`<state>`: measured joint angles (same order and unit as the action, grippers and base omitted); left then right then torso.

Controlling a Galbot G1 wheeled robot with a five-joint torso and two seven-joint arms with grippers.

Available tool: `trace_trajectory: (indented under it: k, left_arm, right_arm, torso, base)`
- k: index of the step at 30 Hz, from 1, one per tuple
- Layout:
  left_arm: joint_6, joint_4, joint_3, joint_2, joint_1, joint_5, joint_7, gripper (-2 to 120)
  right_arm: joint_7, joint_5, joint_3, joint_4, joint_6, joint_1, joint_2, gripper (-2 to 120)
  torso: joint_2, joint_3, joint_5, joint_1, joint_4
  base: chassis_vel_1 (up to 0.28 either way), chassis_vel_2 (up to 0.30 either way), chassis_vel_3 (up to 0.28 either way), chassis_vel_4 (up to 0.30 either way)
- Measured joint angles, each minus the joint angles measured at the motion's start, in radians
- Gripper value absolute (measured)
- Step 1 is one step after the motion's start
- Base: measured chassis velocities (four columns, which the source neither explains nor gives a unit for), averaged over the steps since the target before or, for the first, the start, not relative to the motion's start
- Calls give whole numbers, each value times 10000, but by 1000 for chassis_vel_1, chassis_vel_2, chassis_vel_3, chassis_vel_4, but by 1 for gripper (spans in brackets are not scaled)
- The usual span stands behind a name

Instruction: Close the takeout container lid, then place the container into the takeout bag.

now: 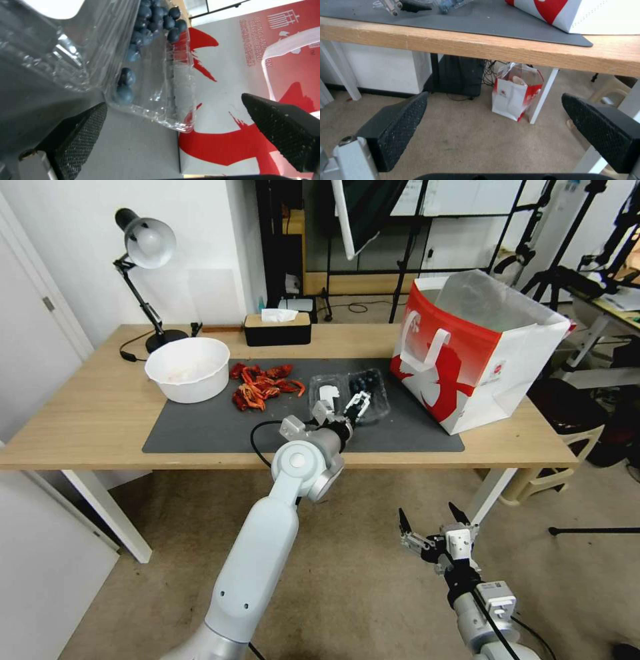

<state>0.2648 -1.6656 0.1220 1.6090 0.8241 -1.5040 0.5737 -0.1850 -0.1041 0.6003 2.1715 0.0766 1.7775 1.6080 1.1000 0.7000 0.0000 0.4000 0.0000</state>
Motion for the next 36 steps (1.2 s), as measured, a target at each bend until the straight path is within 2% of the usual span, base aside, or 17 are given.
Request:
trace_trajectory:
  k: [10, 13, 14, 15, 18, 21, 22, 23, 25, 26, 27, 28, 29, 30, 32, 34, 36]
  left_arm:
    - [8, -1086, 23, -56, 728, 215, 158, 100]
    - [10, -1439, -19, -281, 1116, 647, -290, 100]
    - [14, -1808, -56, -650, 1579, 1152, -854, 100]
    - [14, -1808, -56, -650, 1579, 1152, -854, 100]
    - [-46, -2166, -54, -1109, 2169, 1877, -1537, 100]
    - [-113, -2364, 1, -1350, 2527, 2295, -1912, 100]
    - [-231, -2587, 117, -1591, 2960, 2809, -2360, 100]
    - [-231, -2587, 117, -1591, 2960, 2809, -2360, 100]
    - [-920, -2955, 464, -2058, 4046, 4936, -3744, 100]
    - [-1137, -2984, 538, -2142, 4234, 5419, -4065, 100]
    - [-1137, -2984, 538, -2142, 4234, 5419, -4065, 100]
    - [-1899, -2996, 785, -2359, 4733, 6841, -4907, 100]
    - [-2371, -2996, 959, -2480, 5013, 7637, -5285, 100]
    - [-2371, -2996, 959, -2480, 5013, 7637, -5285, 100]
    - [-3139, -2964, 1253, -2685, 5436, 8835, -5730, 100]
    - [-3290, -2937, 1307, -2719, 5508, 9051, -5803, 100]
    - [-4282, -2694, 1712, -2876, 5954, 10746, -6143, 100]
  right_arm:
    - [4, 55, -30, 1, -1, -15, 0, 100]
    - [4, 154, -26, 2, 0, -13, 0, 100]
    - [6, 239, -12, -1, 6, -16, 0, 100]
    - [6, 239, -12, -1, 6, -16, 0, 100]
    - [13, 281, 13, -41, -3, -17, 0, 100]
    - [28, 295, 27, -74, -22, -14, 0, 100]
    - [48, 319, 35, -100, -58, -11, 0, 100]
    - [48, 319, 35, -100, -58, -11, 0, 100]
    - [69, 429, 65, -159, -144, -6, 4, 100]
    - [69, 456, 69, -158, -161, -8, 4, 100]
    - [69, 456, 69, -158, -161, -8, 4, 100]
    - [64, 516, 70, -157, -207, -16, 5, 100]
    - [50, 536, 70, -155, -253, -21, 5, 100]
    - [50, 536, 70, -155, -253, -21, 5, 100]
    - [25, 555, 79, -156, -352, -26, 5, 100]
    - [19, 560, 82, -157, -370, -26, 5, 100]
    - [-17, 610, 98, -164, -474, -25, 4, 100]
  torso:
    - [0, 1, 0, 0, -1]
    - [0, 1, 0, -1, -1]
    - [0, 1, -2, 0, 0]
    - [0, 1, -2, 0, 0]
    - [0, 0, -2, 0, 0]
    - [0, 0, -2, -1, 1]
    - [1, 0, -1, 0, 2]
    - [1, 0, -1, 0, 2]
    - [1, 0, 0, -1, 2]
    - [1, 0, -2, 0, 2]
    - [1, 0, -2, 0, 2]
    - [1, -1, -2, -1, 0]
    - [0, 0, -3, -1, 1]
    - [0, 0, -3, -1, 1]
    - [1, 0, -1, -1, 1]
    - [0, 0, -2, -1, 0]
    - [1, -1, -1, 0, 0]
  base:
    - [0, 0, 0, 0]
    - [0, 0, 0, 0]
    - [0, 0, 0, 0]
    - [0, 0, 0, 0]
    - [0, 0, 0, 0]
    - [0, 0, 0, 0]
    - [0, 0, 0, 0]
    - [0, 0, 0, 0]
    - [0, 0, 0, 0]
    - [0, 0, 0, 0]
    - [0, 0, 0, 0]
    - [0, 0, 0, 0]
    - [0, 0, 0, 0]
    - [0, 0, 0, 0]
    - [0, 0, 0, 0]
    - [0, 0, 0, 0]
    - [0, 0, 0, 0]
